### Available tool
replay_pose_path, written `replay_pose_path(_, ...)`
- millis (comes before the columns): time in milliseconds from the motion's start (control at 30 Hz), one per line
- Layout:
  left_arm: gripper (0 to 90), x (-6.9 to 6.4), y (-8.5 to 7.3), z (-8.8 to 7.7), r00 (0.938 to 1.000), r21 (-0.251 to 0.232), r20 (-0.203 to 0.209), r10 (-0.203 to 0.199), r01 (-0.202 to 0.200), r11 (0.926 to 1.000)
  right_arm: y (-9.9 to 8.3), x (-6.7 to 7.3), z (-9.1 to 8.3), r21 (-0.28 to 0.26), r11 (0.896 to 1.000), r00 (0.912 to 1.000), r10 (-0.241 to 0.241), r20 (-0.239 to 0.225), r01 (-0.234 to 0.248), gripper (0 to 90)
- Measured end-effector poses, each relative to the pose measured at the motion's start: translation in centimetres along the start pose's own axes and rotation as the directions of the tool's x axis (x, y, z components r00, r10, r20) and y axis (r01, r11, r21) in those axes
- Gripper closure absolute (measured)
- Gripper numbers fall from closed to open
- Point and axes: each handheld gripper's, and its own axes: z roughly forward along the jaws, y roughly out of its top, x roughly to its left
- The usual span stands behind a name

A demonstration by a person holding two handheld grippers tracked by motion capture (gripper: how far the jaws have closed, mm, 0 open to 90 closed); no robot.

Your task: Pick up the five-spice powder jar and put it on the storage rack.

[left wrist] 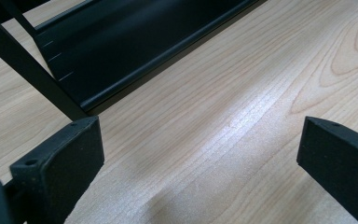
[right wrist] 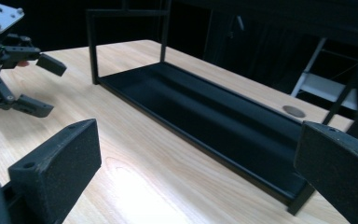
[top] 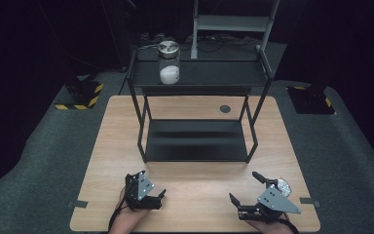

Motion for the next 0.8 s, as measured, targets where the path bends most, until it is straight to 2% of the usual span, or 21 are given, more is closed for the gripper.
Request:
replay_pose_path(500, 0.9, 0.4, -0.2, -0.1, 0.9997, -0.009, 0.014, -0.022, 0.022, 0.9997, -0.6, -1.7, -3.3, -0.005, 1.000, 0.9946, 0.022, 0.101, -0.022, 0.0)
replay_pose_path(800, 0.9, 0.7, -0.3, -0.1, 0.9992, -0.012, 0.022, -0.034, 0.035, 0.9993, -1.6, -2.4, -5.2, 0.004, 0.998, 0.9817, 0.060, 0.181, -0.062, 0.0)
